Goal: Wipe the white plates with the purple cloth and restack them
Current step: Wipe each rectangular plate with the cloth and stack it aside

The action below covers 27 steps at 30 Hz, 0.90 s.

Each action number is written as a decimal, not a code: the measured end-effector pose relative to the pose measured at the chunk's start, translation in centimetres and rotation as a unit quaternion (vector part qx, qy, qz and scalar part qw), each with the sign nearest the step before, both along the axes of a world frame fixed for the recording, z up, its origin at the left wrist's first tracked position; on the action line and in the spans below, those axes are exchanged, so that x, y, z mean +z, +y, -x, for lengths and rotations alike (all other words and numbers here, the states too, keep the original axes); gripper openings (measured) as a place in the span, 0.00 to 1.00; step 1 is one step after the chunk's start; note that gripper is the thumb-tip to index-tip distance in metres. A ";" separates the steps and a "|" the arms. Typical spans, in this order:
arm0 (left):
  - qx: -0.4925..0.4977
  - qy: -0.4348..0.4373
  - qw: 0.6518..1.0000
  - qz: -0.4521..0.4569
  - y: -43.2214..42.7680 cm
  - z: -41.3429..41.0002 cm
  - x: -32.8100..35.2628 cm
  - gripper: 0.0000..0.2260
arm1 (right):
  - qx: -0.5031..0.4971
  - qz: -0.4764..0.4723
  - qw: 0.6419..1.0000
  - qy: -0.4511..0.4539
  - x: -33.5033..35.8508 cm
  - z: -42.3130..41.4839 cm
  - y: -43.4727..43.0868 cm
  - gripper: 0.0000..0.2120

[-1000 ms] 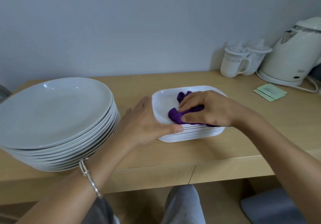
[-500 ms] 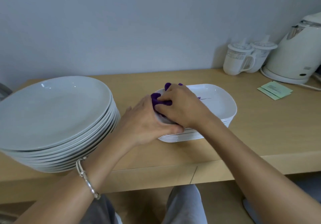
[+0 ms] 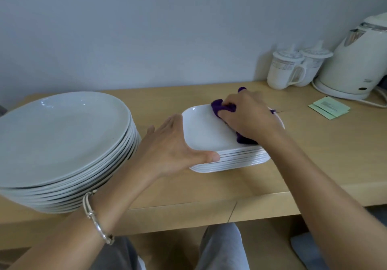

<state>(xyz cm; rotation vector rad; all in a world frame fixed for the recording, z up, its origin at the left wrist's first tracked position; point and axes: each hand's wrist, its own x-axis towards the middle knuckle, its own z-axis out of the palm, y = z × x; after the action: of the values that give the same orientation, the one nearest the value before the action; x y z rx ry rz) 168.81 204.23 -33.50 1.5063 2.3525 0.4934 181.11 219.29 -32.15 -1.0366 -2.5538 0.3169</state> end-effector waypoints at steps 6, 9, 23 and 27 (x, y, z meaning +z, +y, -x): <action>-0.013 -0.032 0.998 -0.047 0.5 0.1 -0.3 0.31 | 0.142 0.040 0.989 0.022 -0.3 2.9 -4.6 0.11; -0.013 0.000 1.000 -0.020 0.4 0.6 -0.7 0.39 | 0.220 0.092 0.971 0.002 0.9 -0.1 -4.7 0.08; -0.046 -0.048 0.998 -0.001 -0.6 1.7 -0.4 0.48 | 0.116 0.100 0.988 0.002 1.5 -4.8 -3.5 0.11; -0.073 -0.072 0.994 -0.022 -1.8 1.6 -0.8 0.42 | 0.140 0.091 0.986 0.002 1.0 -5.4 -4.2 0.07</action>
<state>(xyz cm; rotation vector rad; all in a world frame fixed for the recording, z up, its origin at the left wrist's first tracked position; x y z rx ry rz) 167.17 202.47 -34.25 1.5914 2.1170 0.6004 186.48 215.07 -31.13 -0.7299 -2.7065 0.6364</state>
